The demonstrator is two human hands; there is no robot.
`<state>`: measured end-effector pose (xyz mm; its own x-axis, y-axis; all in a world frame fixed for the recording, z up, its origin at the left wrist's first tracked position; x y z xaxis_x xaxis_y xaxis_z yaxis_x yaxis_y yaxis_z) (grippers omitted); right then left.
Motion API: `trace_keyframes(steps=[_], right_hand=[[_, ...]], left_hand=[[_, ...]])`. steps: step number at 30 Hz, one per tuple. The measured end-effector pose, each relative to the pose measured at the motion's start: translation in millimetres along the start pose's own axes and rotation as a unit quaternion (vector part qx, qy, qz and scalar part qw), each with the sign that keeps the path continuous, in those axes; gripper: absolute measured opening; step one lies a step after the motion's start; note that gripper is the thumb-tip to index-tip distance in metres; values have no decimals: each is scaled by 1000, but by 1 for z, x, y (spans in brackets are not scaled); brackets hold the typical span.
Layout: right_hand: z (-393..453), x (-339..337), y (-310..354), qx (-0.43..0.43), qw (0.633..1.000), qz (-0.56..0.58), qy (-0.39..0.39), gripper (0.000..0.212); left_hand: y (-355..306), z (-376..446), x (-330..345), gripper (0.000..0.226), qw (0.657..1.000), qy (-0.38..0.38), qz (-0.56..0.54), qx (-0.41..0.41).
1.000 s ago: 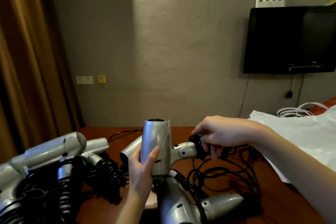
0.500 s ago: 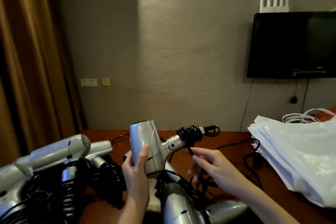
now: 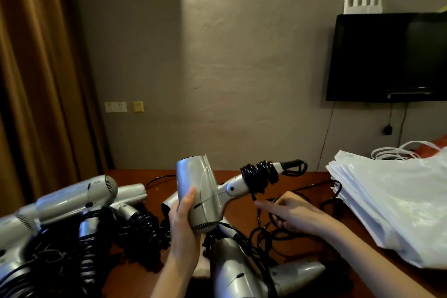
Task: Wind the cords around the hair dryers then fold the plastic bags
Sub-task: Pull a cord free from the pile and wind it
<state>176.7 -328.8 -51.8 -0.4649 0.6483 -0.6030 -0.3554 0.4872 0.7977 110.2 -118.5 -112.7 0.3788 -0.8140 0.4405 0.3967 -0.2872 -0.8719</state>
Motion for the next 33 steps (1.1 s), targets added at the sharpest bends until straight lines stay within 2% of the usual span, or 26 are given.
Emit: trace_keyframes(steps=[2, 4, 6, 9, 12, 13, 15, 19, 21, 24, 27, 31, 33], right_hand=[[1, -10, 7, 6, 999, -13, 44, 51], [0, -23, 17, 1, 997, -15, 71, 28], [-3, -39, 28, -40, 996, -36, 73, 22], [1, -51, 31, 32, 991, -80, 103, 7], [11, -52, 41, 17, 981, -174, 85, 34], [15, -54, 41, 41, 974, -206, 87, 37], [21, -57, 43, 57, 962, -248, 99, 27], [20, -57, 50, 71, 972, -172, 146, 15], [19, -55, 58, 58, 968, -191, 150, 17], [22, -47, 68, 35, 962, -252, 104, 24], [23, -41, 71, 36, 979, -188, 74, 22], [18, -31, 71, 62, 993, -54, 79, 26], [14, -31, 69, 65, 994, -43, 73, 16]], left_hand=[[0, -1, 1, 101, 1000, 28, 0, -10], [-2, -5, 4, 102, 997, 72, 5, -29], [-3, -7, 7, 104, 994, 99, 22, -44], [-8, -8, 8, 105, 992, 114, 30, -48], [-12, -8, 6, 105, 992, 119, 23, -41], [-14, -9, 5, 106, 991, 123, 21, -37], [-16, -10, 4, 106, 991, 130, 27, -26], [-16, -13, 8, 98, 988, 125, 86, 1], [-14, -16, 13, 87, 980, 111, 161, 32], [-11, -20, 18, 73, 967, 78, 231, 69], [-10, -19, 16, 67, 962, 38, 254, 89], [-14, -18, 12, 61, 954, 12, 274, 118], [-14, -20, 13, 61, 954, 8, 272, 126]])
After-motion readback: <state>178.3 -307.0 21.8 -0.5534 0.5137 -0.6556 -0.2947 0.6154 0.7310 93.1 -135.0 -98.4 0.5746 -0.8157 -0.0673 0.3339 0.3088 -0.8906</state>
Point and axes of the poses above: each hand's wrist, its own z-axis towards the middle knuckle, its own x-axis out of the palm, y = z × x, the point moved 2 cm from there along z, towards the middle knuckle, and after that the axes turned 10 degrees about z, right-handed, at the moved point
